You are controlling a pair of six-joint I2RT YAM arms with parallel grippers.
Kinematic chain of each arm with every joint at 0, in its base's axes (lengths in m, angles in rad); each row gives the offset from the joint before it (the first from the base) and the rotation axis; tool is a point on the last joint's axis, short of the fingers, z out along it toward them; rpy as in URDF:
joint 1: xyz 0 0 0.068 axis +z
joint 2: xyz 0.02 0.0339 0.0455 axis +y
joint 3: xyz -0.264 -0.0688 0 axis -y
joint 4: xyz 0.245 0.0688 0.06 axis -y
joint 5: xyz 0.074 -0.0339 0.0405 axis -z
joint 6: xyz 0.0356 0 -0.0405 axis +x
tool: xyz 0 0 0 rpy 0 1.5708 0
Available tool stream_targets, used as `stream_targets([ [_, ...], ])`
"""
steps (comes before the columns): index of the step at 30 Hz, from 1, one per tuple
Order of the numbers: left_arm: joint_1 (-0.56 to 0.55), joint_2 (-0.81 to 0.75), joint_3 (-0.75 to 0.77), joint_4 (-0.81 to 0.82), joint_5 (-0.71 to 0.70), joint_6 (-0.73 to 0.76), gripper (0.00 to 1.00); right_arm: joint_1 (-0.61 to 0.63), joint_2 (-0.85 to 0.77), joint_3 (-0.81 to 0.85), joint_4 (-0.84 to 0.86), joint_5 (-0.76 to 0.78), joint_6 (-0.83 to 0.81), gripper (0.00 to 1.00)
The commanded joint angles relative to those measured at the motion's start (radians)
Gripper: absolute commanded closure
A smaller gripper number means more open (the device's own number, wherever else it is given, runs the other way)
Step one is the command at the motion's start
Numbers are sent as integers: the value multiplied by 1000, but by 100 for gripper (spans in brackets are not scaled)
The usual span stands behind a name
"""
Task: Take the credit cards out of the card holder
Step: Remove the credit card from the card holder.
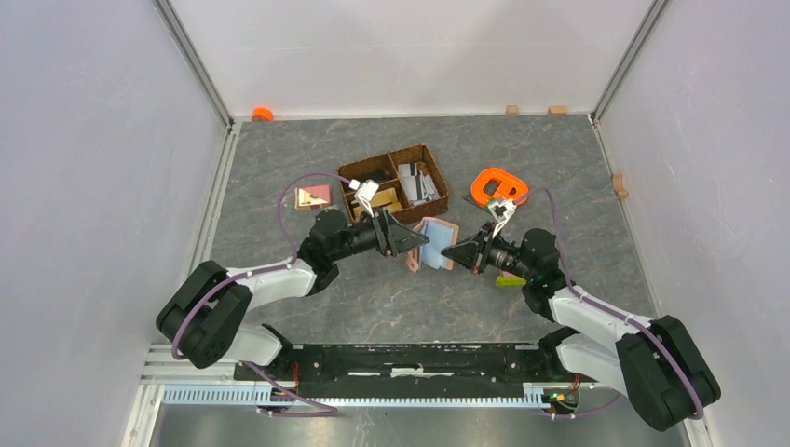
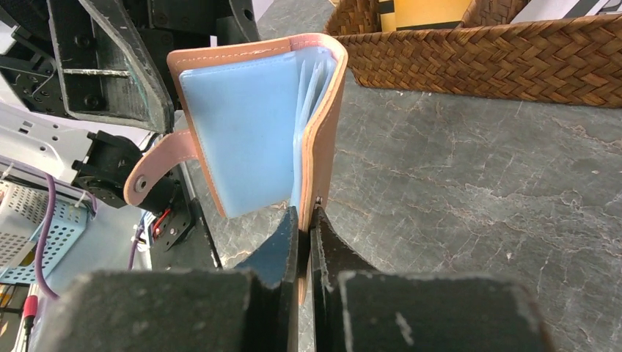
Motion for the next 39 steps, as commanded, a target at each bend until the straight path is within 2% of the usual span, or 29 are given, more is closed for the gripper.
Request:
stream_targets([
  [1, -7, 15, 37, 22, -15, 33, 24, 7, 3, 42, 100, -48, 32, 100],
  [5, -11, 23, 43, -5, -29, 48, 15, 7, 5, 40, 123, -63, 49, 100],
  [13, -18, -56, 58, -189, -140, 148, 0, 5, -2, 45, 85, -48, 54, 100],
  [19, -30, -58, 85, -263, -168, 188, 0, 5, 0, 44, 112, -78, 92, 100],
  [33, -55, 4, 125, -230, -73, 179, 1, 5, 6, 42, 145, -110, 124, 100],
  [35, -55, 11, 129, -229, -67, 176, 5, 6, 5, 42, 145, -109, 123, 100],
  [39, -55, 21, 135, -225, -56, 170, 22, 5, 14, 41, 148, -109, 125, 100],
])
